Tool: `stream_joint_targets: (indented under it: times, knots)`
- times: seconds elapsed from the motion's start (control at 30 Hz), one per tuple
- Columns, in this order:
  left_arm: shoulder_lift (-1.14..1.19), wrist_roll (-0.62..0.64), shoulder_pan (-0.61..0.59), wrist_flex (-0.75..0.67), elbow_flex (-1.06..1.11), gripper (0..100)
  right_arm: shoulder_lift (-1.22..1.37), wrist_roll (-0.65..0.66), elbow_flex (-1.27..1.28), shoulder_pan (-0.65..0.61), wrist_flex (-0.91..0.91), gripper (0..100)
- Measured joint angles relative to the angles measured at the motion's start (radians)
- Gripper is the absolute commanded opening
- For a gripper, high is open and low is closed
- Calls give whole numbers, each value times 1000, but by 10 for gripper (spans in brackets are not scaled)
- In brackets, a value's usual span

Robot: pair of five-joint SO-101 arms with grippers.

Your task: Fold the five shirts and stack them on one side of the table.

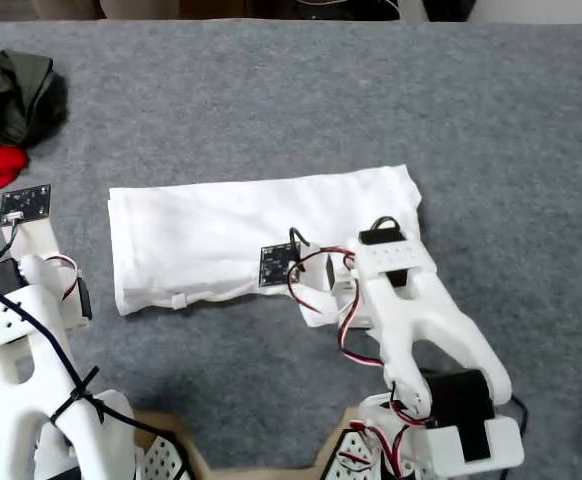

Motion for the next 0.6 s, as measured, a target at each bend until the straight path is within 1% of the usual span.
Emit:
stream_joint_targets:
  times: [0.1, 0.4, 0.6]
  knots:
    - [0, -20, 0, 0, 0, 20, 15, 0, -37, 14, 11, 87]
    - [0, -28, 0, 0, 0, 20, 28, 0, -295, 31, 221, 87]
    - [0, -28, 0, 0, 0, 20, 28, 25, -445, 11, 304, 87]
